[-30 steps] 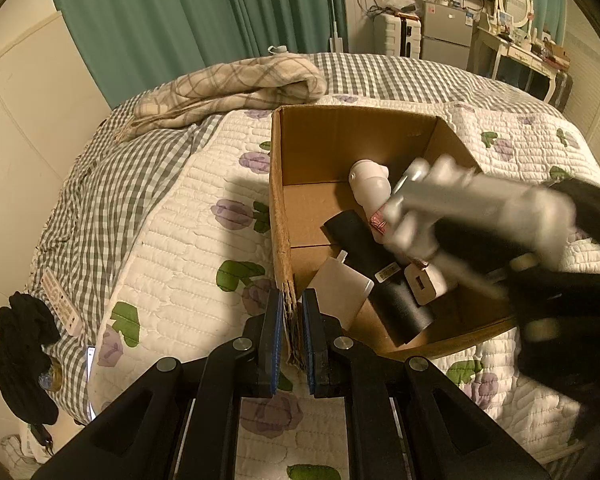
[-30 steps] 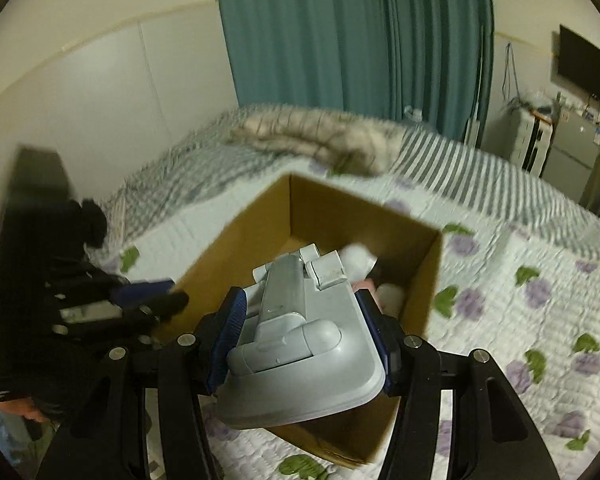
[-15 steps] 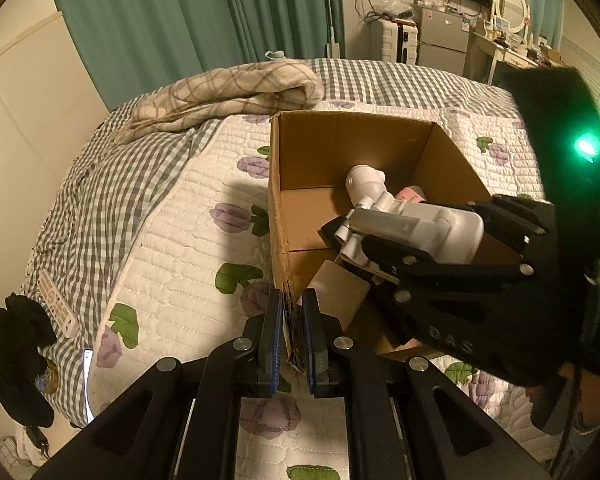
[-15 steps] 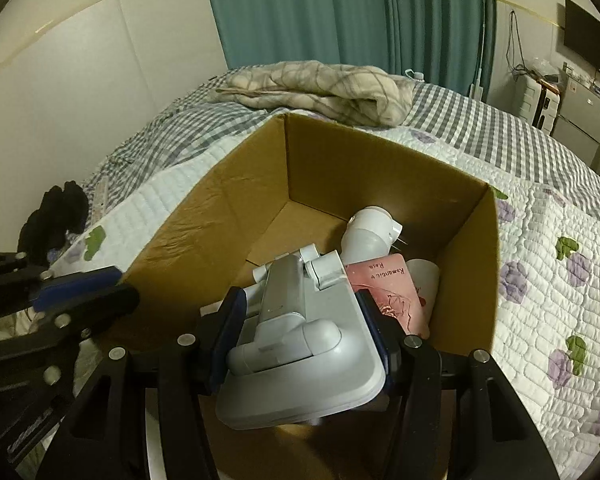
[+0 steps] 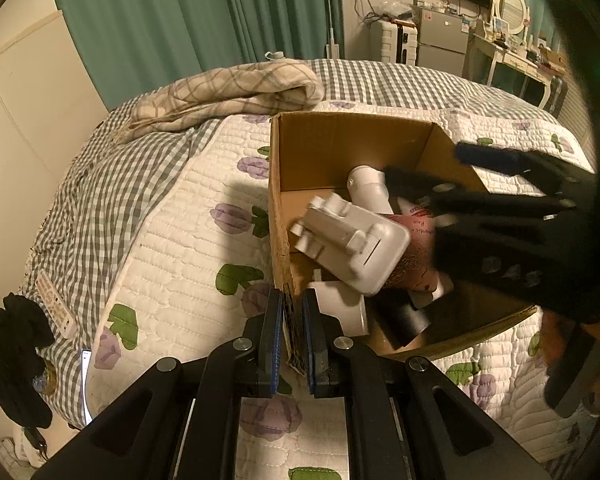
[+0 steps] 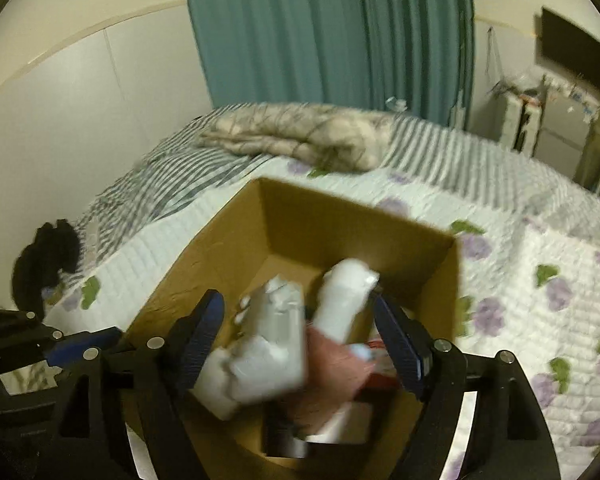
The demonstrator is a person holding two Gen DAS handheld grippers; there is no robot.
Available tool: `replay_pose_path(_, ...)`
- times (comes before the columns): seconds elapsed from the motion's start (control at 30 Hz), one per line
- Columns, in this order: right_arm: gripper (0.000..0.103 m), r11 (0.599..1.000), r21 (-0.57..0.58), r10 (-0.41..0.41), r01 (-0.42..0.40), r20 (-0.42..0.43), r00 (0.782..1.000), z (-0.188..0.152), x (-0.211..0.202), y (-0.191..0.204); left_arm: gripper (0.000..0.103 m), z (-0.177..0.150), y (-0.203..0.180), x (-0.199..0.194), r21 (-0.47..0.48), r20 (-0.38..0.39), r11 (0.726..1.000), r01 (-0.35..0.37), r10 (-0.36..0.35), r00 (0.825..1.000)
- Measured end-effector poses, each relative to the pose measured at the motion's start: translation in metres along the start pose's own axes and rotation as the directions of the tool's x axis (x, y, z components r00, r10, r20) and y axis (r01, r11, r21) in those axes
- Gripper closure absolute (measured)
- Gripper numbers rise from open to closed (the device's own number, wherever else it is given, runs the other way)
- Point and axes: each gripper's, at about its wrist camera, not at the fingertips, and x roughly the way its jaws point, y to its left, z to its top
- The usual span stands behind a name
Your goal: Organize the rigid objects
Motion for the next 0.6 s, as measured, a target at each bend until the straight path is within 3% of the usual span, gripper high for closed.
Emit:
replay_pose_path(0.23, 0.021, 0.997, -0.001, -0.079, 0.079, 0.034, 0.996, -0.010, -0.022, -0.013, 0.095, 0.000, 0.001, 0.000, 0.001, 0.000, 1.000, -0.001, 0.001, 1.000)
replay_pose_path(0.6, 0.021, 0.992, 0.070, -0.110, 0.110, -0.003, 0.994, -0.040, -0.043, -0.028, 0.095, -0.001, 0.002, -0.006, -0.004, 0.001, 1.000, -0.003, 0.003, 1.000)
